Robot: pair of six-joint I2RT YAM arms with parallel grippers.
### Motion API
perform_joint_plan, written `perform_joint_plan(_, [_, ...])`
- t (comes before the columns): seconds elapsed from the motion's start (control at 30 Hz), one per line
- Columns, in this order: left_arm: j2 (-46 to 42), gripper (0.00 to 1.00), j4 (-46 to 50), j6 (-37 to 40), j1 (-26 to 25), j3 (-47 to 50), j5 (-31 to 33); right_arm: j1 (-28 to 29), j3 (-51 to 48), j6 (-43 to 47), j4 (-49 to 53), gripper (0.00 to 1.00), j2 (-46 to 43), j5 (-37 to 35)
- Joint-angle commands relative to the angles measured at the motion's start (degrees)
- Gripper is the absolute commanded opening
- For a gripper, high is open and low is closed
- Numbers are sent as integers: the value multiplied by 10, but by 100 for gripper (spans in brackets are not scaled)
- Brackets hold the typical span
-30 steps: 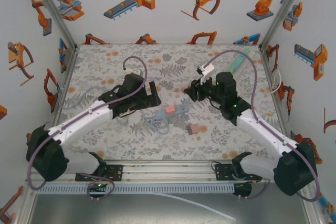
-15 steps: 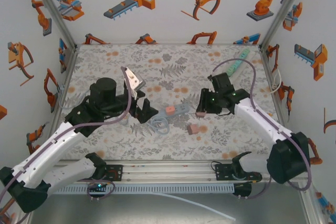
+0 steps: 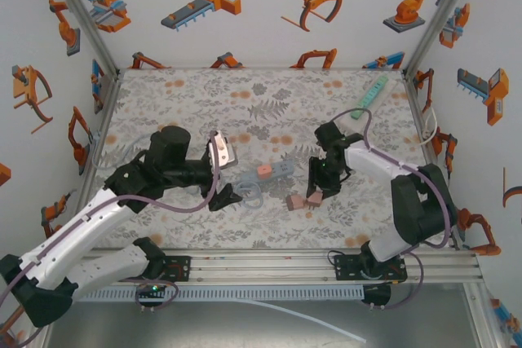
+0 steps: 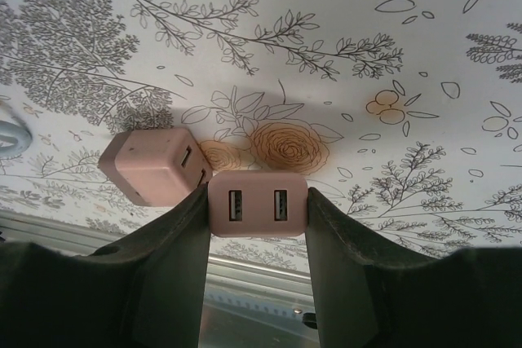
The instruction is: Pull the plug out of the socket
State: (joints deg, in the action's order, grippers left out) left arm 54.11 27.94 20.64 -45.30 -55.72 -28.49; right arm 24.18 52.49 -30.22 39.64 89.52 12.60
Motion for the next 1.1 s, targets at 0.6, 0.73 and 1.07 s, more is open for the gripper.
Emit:
perform_joint_plan(0.6, [55,97,-3,-47,-9,-12,67,0,-19,-15,-35,55,-41,-26])
perform_joint_plan(0.73, [56,97,-11,-68,-10,-13,95,0,-17,-2,-72,56,-90,-20])
perform_joint_plan(1.07, [64,97,-71,-199,-10,10,207,1,-37,125,-283,56,-197,-40])
